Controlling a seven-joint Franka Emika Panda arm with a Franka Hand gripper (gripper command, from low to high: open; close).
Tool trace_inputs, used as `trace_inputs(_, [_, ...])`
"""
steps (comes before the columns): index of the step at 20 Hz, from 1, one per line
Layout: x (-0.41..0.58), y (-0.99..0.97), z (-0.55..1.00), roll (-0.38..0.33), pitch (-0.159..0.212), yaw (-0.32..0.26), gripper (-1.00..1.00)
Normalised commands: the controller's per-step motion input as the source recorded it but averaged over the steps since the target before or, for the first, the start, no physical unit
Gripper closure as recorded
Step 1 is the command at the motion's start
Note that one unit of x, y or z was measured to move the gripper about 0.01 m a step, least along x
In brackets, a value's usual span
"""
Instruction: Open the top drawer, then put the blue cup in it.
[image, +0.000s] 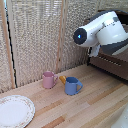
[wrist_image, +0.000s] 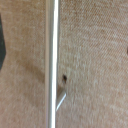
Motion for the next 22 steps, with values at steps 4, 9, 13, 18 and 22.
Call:
trace_inputs(4, [0.025,0.47,0.06,0.358,0.040,-0.056,-1.00])
trace_inputs(9, [0.169,0.46,0.01,0.368,0.038,-0.081,-1.00])
trace_inputs(13, [0.270,0.45,0.00,0.374,0.035,-0.094,-1.00])
trace_inputs(18, [0.315,0.42,0.00,0.374,0.046,-0.101,-1.00])
trace_inputs(22, [0.467,0.30,0.00,0.351,0.079,-0.124,-1.00])
